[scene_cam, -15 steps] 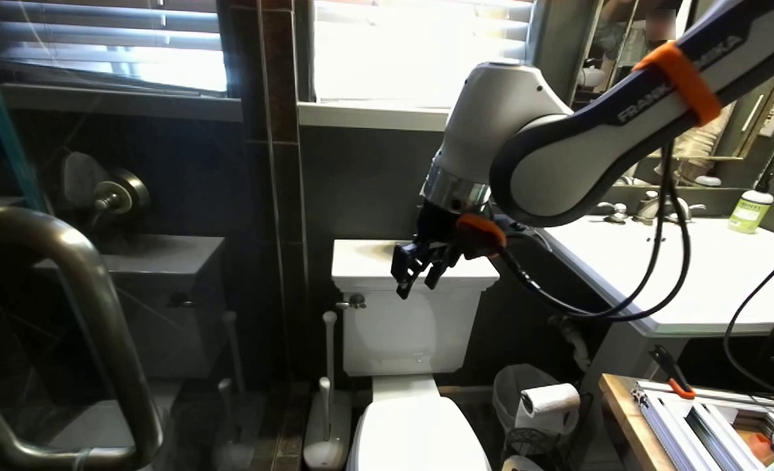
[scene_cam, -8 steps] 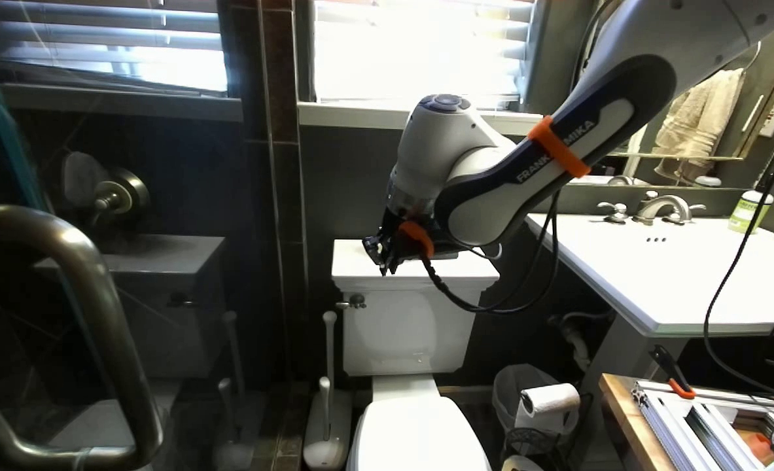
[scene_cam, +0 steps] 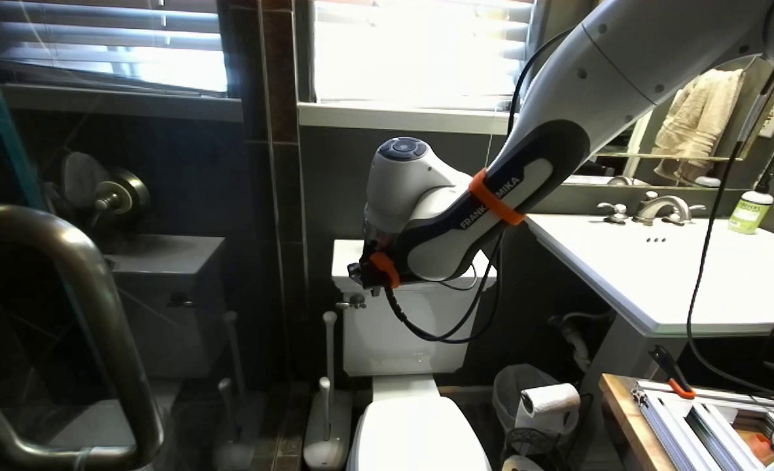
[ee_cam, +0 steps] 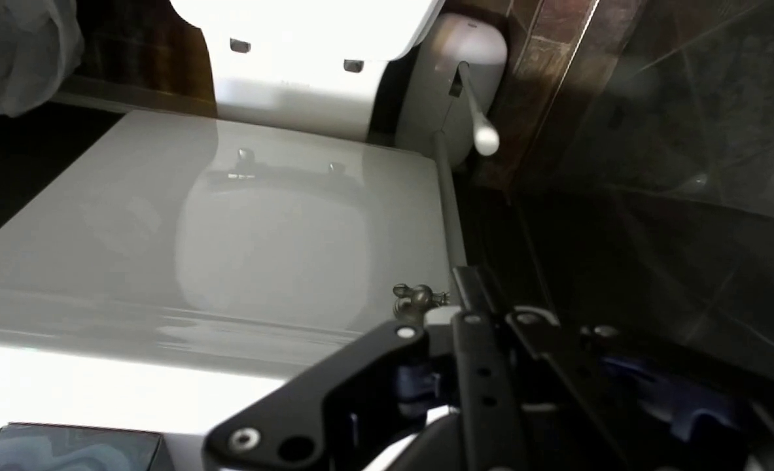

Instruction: Flush the toilet

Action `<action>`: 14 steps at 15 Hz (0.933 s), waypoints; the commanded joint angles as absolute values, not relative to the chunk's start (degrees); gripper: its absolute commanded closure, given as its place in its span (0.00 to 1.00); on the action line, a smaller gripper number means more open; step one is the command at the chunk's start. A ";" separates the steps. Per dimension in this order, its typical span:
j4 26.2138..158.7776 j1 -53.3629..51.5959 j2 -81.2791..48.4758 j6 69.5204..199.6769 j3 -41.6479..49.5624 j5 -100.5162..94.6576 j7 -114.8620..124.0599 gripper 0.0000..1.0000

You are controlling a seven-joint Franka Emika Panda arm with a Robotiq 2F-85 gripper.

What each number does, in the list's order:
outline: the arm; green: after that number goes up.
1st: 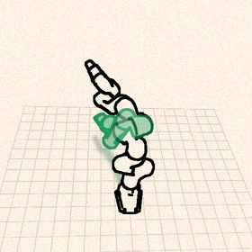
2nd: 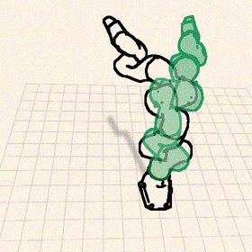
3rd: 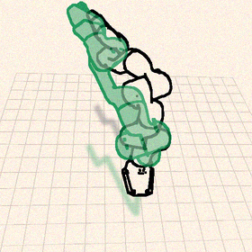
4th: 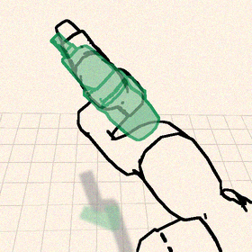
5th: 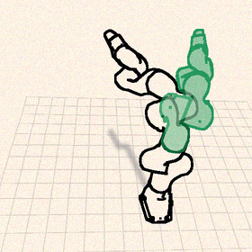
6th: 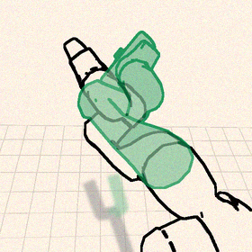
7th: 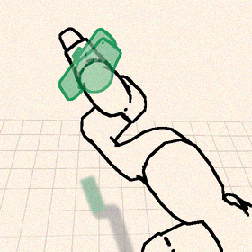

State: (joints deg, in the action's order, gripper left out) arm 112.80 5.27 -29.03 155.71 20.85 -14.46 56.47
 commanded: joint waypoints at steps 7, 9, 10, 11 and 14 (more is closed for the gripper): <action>107.04 5.80 -34.33 155.50 21.71 -10.14 56.35 1.00; 103.65 6.81 -37.59 154.91 21.48 -7.74 56.20 1.00; 101.65 7.52 -39.52 154.67 21.18 -6.40 55.89 1.00; 99.79 8.12 -41.28 154.33 20.89 -4.98 55.76 1.00; 93.40 8.74 -47.63 154.67 22.17 -2.91 56.77 1.00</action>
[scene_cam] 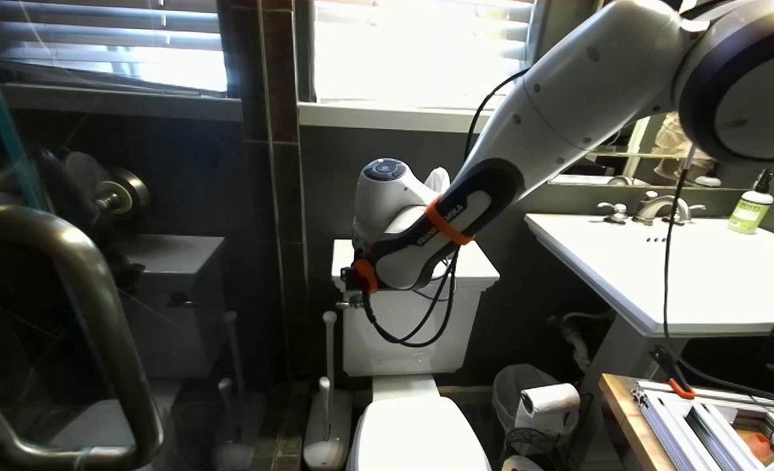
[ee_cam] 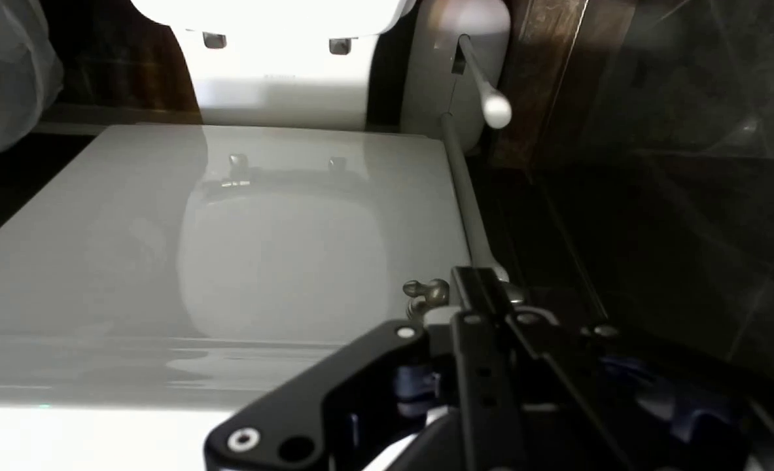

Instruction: Flush the toilet

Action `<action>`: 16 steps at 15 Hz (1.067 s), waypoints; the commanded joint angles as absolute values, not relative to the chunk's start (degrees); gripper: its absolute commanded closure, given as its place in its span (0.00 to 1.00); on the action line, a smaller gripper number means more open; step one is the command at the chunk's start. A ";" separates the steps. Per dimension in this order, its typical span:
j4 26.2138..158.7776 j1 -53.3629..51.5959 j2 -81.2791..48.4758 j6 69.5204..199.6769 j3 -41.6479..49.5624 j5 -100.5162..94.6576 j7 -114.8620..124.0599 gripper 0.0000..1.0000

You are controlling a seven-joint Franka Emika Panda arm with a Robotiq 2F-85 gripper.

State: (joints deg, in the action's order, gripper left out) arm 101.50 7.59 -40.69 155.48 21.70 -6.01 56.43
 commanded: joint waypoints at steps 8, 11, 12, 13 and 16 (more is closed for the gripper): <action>79.81 12.99 -58.78 153.56 21.71 -0.16 53.17 1.00; 75.32 15.03 -61.92 153.03 20.82 0.76 51.81 1.00; 74.03 15.85 -62.70 152.47 20.04 1.33 50.90 1.00; 72.80 16.53 -63.55 152.25 19.49 1.71 49.99 1.00; 68.94 18.05 -66.26 151.50 18.53 2.74 48.09 1.00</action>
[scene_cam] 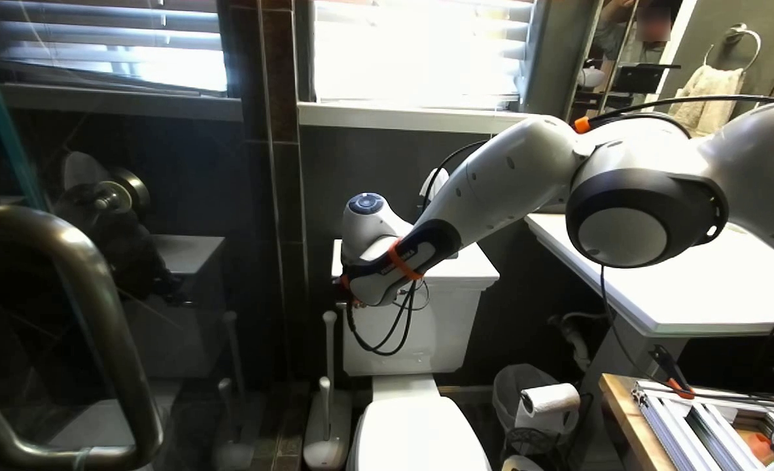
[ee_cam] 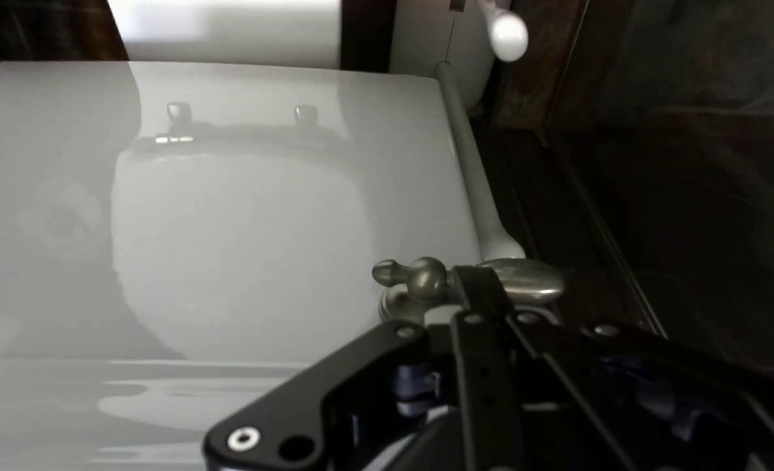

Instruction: Flush the toilet

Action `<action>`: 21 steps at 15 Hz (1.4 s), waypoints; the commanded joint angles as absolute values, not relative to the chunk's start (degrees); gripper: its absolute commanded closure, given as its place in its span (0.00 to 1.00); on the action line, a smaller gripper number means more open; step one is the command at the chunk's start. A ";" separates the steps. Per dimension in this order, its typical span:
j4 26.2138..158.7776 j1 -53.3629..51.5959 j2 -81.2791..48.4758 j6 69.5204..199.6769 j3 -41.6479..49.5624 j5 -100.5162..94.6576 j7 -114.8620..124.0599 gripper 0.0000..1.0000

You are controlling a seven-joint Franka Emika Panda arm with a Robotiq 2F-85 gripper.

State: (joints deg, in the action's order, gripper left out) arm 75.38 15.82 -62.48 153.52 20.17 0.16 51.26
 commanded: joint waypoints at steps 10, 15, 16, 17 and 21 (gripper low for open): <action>57.69 21.27 -73.65 154.31 15.64 6.00 42.21 1.00; 52.79 21.65 -77.09 153.38 16.25 5.61 42.27 1.00; 51.97 21.74 -77.81 153.32 16.38 5.50 42.23 1.00; 51.02 21.74 -78.56 153.23 16.74 5.35 42.47 1.00; 48.22 21.95 -80.85 151.18 17.20 5.01 42.72 1.00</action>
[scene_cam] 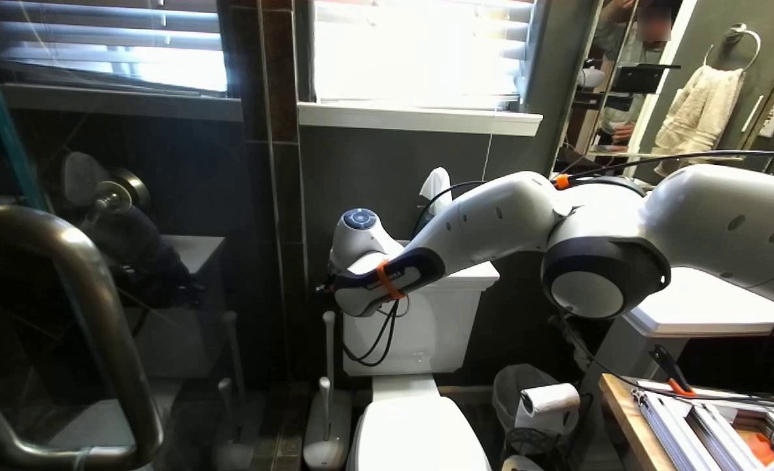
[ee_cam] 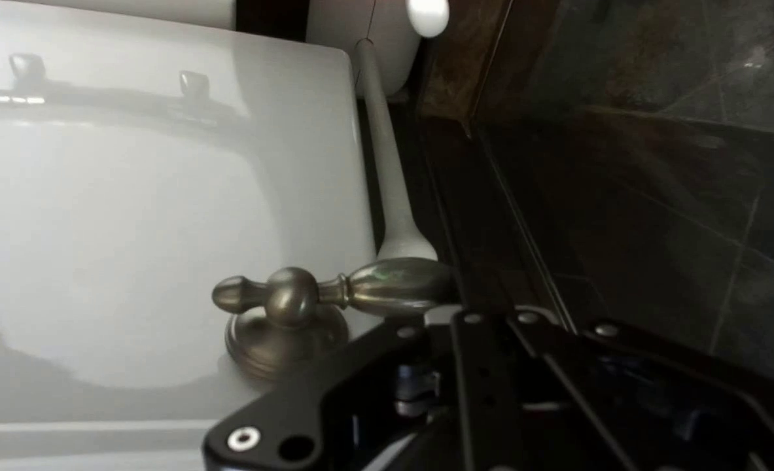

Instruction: Flush the toilet

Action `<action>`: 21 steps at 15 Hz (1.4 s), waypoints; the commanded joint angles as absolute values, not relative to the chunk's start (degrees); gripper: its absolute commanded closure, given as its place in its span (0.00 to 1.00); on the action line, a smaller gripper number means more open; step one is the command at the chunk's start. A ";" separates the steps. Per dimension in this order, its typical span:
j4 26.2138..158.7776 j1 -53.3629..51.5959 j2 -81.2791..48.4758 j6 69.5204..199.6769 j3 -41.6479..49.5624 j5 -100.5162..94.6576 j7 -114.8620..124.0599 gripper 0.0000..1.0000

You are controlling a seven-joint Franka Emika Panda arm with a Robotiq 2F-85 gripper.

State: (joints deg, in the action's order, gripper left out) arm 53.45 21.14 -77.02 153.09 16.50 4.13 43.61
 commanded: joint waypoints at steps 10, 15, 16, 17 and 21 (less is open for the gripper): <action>41.64 22.62 -87.53 145.04 21.64 3.10 47.58 1.00; 42.67 22.13 -85.31 146.40 19.70 2.28 47.19 1.00; 41.51 22.16 -85.25 146.30 19.05 2.62 46.46 1.00; 42.60 21.44 -84.09 147.83 18.70 4.20 44.95 1.00; 47.03 20.65 -78.70 151.86 14.41 5.01 39.41 1.00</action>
State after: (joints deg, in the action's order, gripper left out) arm 42.63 21.10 -83.46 149.41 17.65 3.99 43.84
